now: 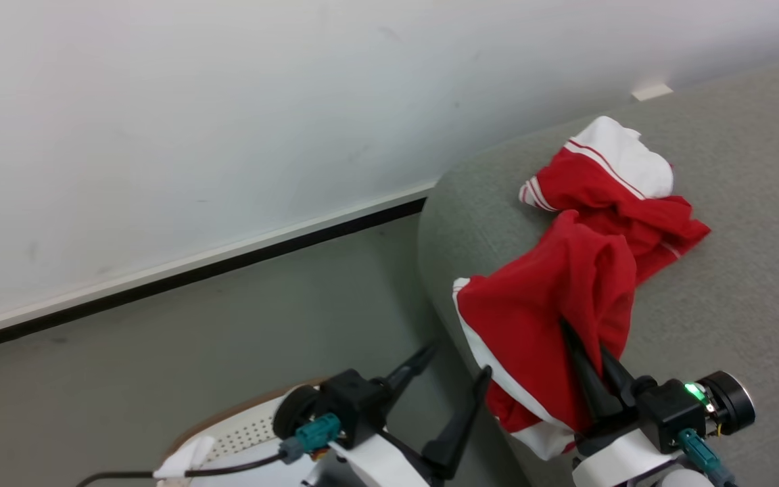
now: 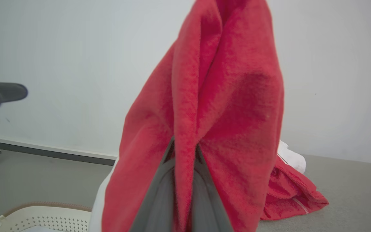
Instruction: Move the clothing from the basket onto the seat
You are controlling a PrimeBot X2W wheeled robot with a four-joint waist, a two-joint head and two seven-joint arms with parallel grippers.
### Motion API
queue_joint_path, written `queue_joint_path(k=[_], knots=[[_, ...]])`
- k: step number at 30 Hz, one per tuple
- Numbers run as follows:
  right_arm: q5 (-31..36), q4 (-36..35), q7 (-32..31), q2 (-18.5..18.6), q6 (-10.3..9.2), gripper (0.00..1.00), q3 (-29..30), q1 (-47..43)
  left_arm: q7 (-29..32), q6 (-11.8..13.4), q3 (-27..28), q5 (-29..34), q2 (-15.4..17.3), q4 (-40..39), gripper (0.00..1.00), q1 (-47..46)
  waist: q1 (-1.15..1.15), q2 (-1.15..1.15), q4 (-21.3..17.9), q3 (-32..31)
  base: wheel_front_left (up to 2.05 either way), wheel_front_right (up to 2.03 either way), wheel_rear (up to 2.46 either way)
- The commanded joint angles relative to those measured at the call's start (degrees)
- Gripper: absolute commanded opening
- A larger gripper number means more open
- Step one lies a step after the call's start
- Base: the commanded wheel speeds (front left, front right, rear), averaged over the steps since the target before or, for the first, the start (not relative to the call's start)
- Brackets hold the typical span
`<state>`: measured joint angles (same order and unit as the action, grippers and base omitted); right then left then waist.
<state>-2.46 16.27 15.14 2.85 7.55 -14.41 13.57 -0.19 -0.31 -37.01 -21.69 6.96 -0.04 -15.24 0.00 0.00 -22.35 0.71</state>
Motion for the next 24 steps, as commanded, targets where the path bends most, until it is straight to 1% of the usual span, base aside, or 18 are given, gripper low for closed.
queue_joint_path(k=[1, 5, 7, 12, 15, 17, 20, 23, 24], knots=[[0.65, -0.51, 0.00, 0.07, -0.13, 0.00, 0.56, -1.02, -0.48, -0.49, -0.57, 0.49, -0.17, 0.23, 1.00, 0.04, 0.00, 0.00, -2.13, 0.89, 0.00, 0.00, 0.00], [1.23, -1.85, 0.00, 0.05, -0.13, 0.00, 2.52, -2.81, -1.04, -1.28, -2.24, 0.65, -0.65, 0.66, 1.00, 0.03, 0.00, 0.00, -3.44, 2.06, 0.00, 0.00, 0.00], [1.09, -2.65, 0.00, 0.07, -0.13, 0.00, 3.58, -3.19, -1.00, -1.64, -2.82, 1.03, -0.37, 0.70, 1.00, -0.32, 0.00, 0.00, -3.75, 3.21, 0.00, 0.00, 0.00], [-0.44, -4.41, 0.01, 0.07, -0.13, 0.00, 8.03, -1.65, -1.17, -2.37, -3.56, 2.30, 0.62, -0.23, 1.00, -1.86, 0.00, 0.00, -3.33, 7.29, 0.00, 0.00, 0.00], [-1.20, -5.21, 0.01, 0.06, -0.13, 0.00, 11.11, 1.25, -1.14, -3.02, -4.00, 3.10, 1.62, -1.50, 1.00, -3.36, 0.00, 0.00, -2.54, 11.22, 0.00, 0.00, 0.00], [0.04, -5.35, 0.00, 0.06, -0.13, 0.00, 13.22, 4.09, -1.04, -3.70, -4.21, 3.61, 2.62, -2.37, 1.00, -4.48, 0.00, 0.00, -1.92, 14.39, 0.00, 0.00, 0.00], [-0.39, -5.49, 0.01, 0.07, -0.13, 0.00, 17.16, 9.58, -0.49, -4.70, -4.32, 4.20, 4.59, -3.91, 1.00, -6.68, 0.00, 0.00, -0.62, 19.55, 0.00, 0.00, 0.00], [0.22, -5.27, 0.00, 1.14, -0.13, 0.00, 21.43, 15.85, -0.05, -5.26, -3.56, 4.89, 6.79, -5.41, 1.00, -8.84, 0.00, 0.00, 0.70, 24.21, 0.00, 0.00, 0.00], [0.22, -5.27, 0.00, 1.14, -0.13, 0.00, 21.43, 15.85, -0.05, -5.26, -3.56, 4.89, 6.79, -5.41, 1.00, -8.84, 0.00, 0.00, 0.70, 24.21, 0.00, 0.00, 0.00]])
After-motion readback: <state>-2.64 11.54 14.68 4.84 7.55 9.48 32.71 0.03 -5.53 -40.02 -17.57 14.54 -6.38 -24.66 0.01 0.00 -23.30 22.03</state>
